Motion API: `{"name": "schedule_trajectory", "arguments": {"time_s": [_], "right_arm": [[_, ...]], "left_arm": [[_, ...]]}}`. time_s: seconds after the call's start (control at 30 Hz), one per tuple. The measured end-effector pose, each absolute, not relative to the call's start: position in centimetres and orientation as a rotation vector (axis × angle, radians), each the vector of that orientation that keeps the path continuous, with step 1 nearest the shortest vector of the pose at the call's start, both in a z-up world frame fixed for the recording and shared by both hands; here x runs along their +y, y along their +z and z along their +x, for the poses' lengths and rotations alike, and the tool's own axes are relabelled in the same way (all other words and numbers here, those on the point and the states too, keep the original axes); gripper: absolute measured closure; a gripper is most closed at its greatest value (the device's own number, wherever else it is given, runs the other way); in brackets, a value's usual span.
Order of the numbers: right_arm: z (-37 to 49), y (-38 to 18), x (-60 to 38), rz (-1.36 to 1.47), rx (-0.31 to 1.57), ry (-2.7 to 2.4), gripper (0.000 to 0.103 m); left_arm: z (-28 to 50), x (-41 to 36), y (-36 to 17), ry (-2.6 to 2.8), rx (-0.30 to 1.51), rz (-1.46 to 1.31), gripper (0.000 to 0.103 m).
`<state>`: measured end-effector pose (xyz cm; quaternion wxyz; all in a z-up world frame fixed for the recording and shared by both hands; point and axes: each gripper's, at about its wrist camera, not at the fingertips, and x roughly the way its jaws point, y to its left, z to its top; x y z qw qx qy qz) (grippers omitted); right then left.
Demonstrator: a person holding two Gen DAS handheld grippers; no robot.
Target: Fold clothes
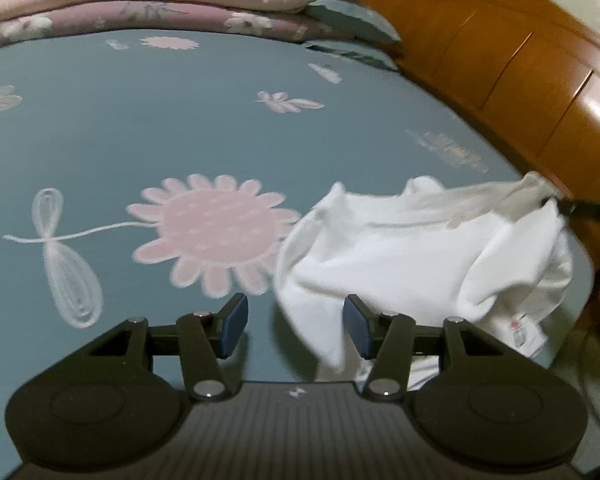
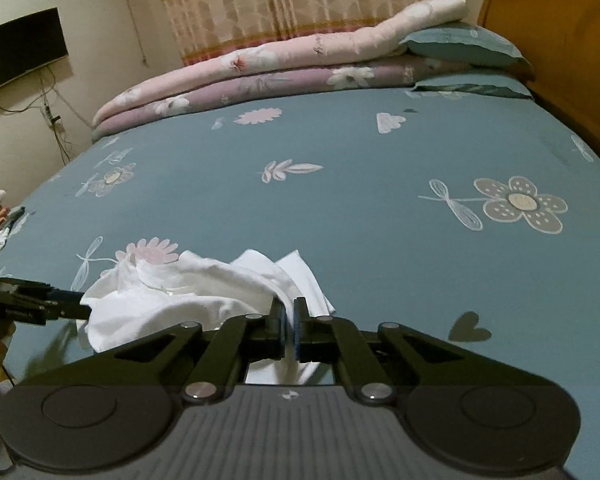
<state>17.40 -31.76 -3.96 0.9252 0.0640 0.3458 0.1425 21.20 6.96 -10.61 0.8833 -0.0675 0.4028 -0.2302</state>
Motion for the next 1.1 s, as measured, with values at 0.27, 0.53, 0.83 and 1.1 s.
{"name": "schedule_trajectory", "arguments": {"time_s": [0.27,0.53,0.83,1.1], "right_arm": [[17.0,-4.7,-32.1,0.198,0.725,0.352,0.096],[16.7,-7.2,-31.9,0.300,0.788,0.446,0.083],[16.2,-5.7,-32.3,0.226,0.727,0.350,0.101],[15.3,-3.5,-35.6,0.131,0.684,0.255,0.100]], "left_arm": [[22.1,5.4,-12.0,-0.525,0.880,-0.182,0.097],[21.3,6.2,-11.2,-0.463,0.866,-0.188,0.101],[20.6,5.3,-11.0,-0.416,0.883,-0.125,0.062],[21.1,2.8,-10.3,-0.496,0.872,-0.117,0.062]]}}
